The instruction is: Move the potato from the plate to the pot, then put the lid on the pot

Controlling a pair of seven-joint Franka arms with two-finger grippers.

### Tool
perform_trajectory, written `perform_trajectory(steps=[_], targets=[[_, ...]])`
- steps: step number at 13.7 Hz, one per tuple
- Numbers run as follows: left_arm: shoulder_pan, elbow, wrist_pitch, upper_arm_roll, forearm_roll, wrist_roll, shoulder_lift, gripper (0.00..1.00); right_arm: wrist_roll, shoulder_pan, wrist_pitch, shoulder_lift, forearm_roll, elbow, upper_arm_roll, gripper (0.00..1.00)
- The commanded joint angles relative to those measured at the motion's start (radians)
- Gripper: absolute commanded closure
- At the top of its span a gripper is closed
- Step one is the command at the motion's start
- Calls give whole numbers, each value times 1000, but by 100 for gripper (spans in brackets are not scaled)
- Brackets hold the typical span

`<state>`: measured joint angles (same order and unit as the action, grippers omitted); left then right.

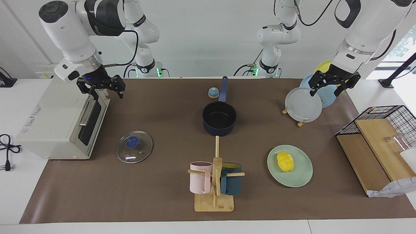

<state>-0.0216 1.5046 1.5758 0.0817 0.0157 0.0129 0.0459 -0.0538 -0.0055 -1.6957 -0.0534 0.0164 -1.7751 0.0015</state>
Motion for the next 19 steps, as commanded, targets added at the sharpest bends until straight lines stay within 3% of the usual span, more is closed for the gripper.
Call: perform_trajectory(steps=[1, 9, 12, 16, 19], targets=[[-8, -1, -28, 0, -8, 7, -14, 0, 19, -5, 13, -8, -12, 3, 6, 0], [-3, 9, -26, 0, -6, 7, -24, 0, 11, -18, 1, -10, 5, -4, -8, 0], [6, 17, -11, -3, 36, 7, -26, 0, -29, 1, -123, -3, 10, -53, 5, 0], [-4, 62, 69, -3, 40, 19, -23, 0, -57, 19, -237, 139, 10, -52, 5, 0], [-9, 45, 70, -2, 44, 21, 2, 0, -63, 35, -375, 202, 5, -116, 3, 0]])
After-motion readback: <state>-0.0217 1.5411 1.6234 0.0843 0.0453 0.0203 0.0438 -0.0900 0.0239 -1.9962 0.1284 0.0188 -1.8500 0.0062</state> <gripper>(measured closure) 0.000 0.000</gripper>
